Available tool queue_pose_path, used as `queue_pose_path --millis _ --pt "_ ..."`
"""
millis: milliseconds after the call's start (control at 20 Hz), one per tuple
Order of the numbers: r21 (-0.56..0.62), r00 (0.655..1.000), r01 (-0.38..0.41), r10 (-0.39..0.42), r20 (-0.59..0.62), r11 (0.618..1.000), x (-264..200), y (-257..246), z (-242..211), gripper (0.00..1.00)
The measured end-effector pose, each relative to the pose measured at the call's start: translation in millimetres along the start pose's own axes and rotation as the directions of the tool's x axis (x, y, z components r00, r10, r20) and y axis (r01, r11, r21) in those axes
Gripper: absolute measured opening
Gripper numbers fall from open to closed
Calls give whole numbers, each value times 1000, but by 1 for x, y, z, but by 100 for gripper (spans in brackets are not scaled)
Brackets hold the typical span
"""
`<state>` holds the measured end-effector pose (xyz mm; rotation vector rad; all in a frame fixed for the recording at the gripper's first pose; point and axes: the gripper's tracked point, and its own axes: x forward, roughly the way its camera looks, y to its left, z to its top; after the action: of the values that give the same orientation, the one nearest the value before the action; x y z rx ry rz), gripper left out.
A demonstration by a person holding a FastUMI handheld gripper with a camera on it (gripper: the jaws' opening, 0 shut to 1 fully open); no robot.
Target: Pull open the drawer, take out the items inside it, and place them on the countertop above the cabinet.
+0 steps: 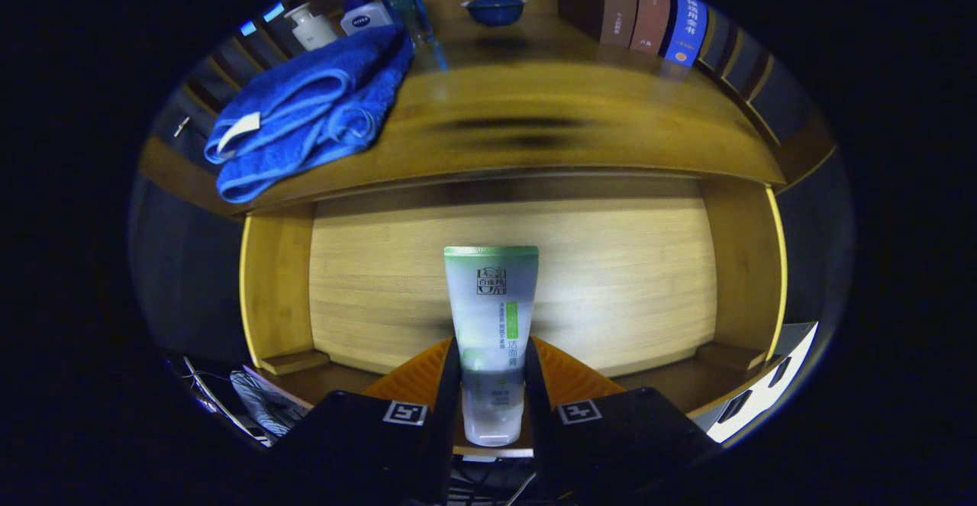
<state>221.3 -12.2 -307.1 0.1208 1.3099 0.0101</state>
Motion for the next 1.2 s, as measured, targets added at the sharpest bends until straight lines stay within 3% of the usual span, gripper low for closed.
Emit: queue_pose_path --millis 200,500,900,1200 --pt "30 999 -42 41 31 999 -36 8 18 47" --pt "15 995 -43 41 89 999 -58 13 85 47" --pt "30 996 -27 24 90 999 -27 19 163 47" --pt "28 998 0 -2 69 1000 2 18 188 47"
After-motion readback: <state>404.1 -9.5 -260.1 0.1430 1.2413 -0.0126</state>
